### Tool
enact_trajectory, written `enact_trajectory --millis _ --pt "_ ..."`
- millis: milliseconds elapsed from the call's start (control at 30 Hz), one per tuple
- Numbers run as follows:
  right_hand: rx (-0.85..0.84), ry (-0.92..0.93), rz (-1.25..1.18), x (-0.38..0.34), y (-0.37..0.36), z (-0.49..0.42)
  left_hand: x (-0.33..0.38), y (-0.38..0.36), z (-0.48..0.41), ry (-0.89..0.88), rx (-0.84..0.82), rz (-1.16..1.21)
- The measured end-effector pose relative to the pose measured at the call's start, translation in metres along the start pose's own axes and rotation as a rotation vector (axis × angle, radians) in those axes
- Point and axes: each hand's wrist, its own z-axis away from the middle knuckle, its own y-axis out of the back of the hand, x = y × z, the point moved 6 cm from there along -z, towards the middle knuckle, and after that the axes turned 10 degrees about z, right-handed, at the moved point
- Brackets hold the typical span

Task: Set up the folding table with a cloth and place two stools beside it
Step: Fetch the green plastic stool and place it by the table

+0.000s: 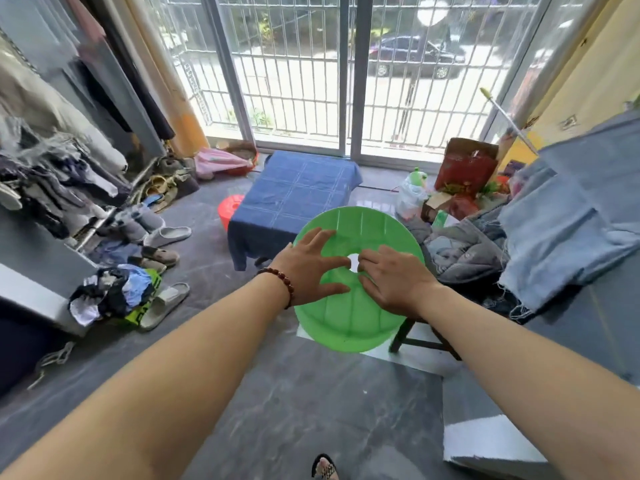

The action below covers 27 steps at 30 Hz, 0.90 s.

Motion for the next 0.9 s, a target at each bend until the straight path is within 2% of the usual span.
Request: enact_trajectory --millis 267,467,700,900 --pt "-0.002 0.029 0.005 0.045 -0.018 -0.100 -0.073 0.019 -0.077 -0.001 -0.005 0.009" --pt "0.014 0.025 -0.032 0.107 -0.035 -0.176 -0.120 0.036 -0.162 0.017 0.017 0.035" --pt "0.021 -0.013 -0.033 0.193 -0.039 -0.244 -0.145 0.073 -0.267 -0.016 0.056 0.048" --pt "-0.019 -0.026 -0.024 0.245 -0.051 -0.292 -0.169 0.086 -0.336 -0.024 0.017 0.031"
